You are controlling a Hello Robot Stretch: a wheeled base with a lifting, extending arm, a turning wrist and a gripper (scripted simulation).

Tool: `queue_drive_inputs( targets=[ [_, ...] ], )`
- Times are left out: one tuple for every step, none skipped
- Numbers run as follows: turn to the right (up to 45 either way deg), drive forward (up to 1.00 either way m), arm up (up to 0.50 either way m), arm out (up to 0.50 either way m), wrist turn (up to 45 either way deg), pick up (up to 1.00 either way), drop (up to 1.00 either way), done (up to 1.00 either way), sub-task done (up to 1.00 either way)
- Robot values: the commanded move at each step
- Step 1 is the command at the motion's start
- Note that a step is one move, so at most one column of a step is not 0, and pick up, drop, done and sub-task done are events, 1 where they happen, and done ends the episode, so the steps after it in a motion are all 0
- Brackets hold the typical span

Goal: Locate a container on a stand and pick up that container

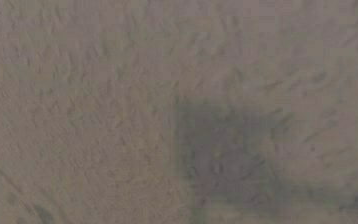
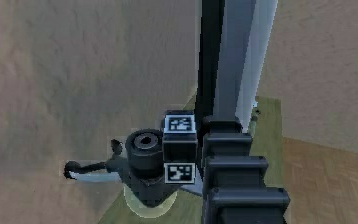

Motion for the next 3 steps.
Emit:
queue_drive_inputs(
  targets=[
    [0.0, 0.00, 0.00, 0.00, 27.0, 0.00, 0.00, 0.00, 0.00],
    [0.0, 0.00, -0.28, 0.00, 0.0, 0.00, 0.00, 0.00, 0.00],
    [0.0, 0.00, 0.00, 0.00, 0.0, 1.00, 0.00, 0.00, 0.00]
  ],
)
